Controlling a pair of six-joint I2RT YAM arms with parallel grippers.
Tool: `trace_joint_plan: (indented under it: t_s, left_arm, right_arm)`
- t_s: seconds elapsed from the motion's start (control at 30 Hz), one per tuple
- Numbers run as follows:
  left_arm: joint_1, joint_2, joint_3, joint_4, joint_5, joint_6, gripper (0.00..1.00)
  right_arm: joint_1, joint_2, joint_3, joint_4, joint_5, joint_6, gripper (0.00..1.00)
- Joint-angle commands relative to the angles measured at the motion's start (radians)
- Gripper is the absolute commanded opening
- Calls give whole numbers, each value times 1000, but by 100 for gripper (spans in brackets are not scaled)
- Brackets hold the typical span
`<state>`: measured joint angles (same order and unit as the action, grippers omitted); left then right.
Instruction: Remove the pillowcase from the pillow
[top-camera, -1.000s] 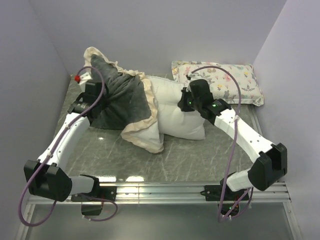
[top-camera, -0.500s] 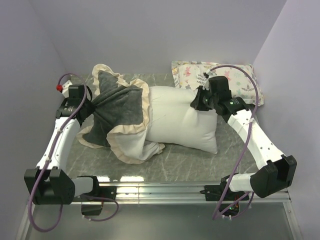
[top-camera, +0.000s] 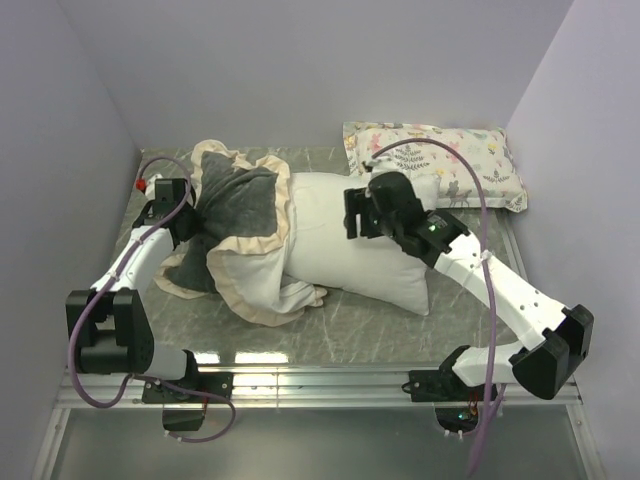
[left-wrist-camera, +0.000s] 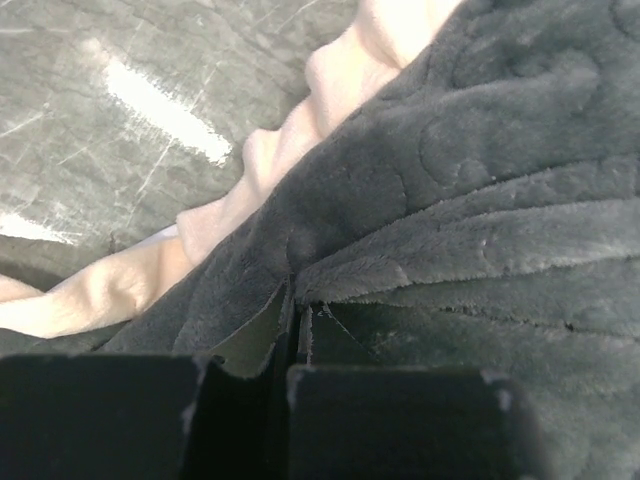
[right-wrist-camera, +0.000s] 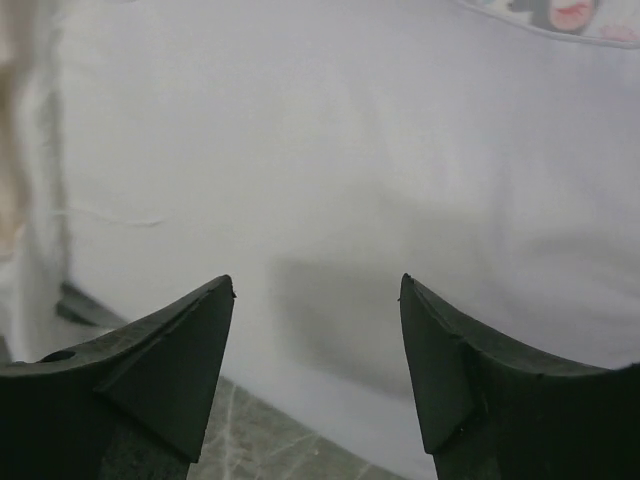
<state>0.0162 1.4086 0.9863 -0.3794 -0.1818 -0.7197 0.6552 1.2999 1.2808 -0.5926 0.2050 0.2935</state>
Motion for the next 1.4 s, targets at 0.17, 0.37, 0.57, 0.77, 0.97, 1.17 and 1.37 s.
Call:
trace_joint_plan:
  t_s: [0.17,0.37,0.57,0.77,0.97,1.17,1.37]
  left_arm:
    - [-41,-37,6,-32,-5,22,0]
    - [-55,-43,58,-55,60,69,1]
    - [-55,-132,204,-136,76,146,62]
    - [-192,-224,290,-199,-10,172,79]
    - [-438,-243,184,-159,-25,144,87]
    - [-472,-77,173,-194,8,134,75]
    - [-365,-43,222,-270,-208,86,0]
  right_arm:
    - [227,83,-49,112,94,19,80]
    - [228,280,-98,250,120,52,83]
    - [202,309,-143,300,89,110,16]
    - [193,251,-132,280,100,121,1]
    - [178,234,-112,264,74,125,0]
    - [167,236,-40,215,94,127,0]
    - [106,188,-24,149,114,121,0]
